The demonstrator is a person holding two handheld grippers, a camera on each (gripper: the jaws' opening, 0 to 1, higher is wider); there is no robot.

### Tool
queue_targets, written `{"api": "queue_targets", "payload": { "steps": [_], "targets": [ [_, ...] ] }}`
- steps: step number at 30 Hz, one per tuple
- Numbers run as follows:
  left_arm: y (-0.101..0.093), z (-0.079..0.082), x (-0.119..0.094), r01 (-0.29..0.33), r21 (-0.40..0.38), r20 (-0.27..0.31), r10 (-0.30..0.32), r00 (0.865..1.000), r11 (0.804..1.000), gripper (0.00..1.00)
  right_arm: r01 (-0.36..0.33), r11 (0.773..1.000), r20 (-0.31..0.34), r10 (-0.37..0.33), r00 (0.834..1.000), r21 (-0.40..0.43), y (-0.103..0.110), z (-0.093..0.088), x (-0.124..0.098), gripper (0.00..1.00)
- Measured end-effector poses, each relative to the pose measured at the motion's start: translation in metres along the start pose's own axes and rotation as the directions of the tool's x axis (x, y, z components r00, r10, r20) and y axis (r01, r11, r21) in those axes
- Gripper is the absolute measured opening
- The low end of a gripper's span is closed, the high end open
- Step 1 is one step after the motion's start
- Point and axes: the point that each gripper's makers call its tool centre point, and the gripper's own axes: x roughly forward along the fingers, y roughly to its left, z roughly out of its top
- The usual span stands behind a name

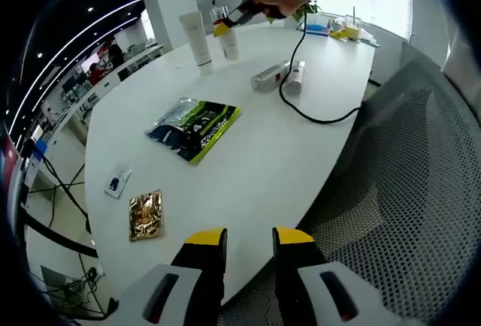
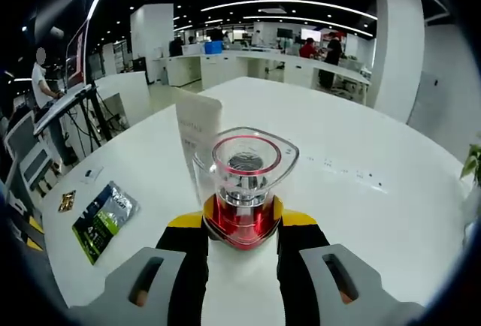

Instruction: Arrange the skincare products in the storage area until every visible bottle or jar stands upright without overlapping.

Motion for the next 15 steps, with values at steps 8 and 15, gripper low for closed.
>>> {"api": "queue_targets", "payload": {
  "steps": [8,15],
  "targets": [
    [-0.0009,-0.0002,0.0003,0.008,-0.007,0.004,-0.008,1.000,1.000,0.25,0.003,1.000,0.006,-0.003,1.000,-0.015,-0.0010,0.0042,0.0031,0.31],
    [-0.0009,-0.0004,0.0005,0.009,-0.005,0.004,-0.009,1.000,1.000,0.25,0.013,1.000,0.007,-0.013,1.000,-0.024,-0.0064,0.0044,0.0096,0.31]
  ]
}}
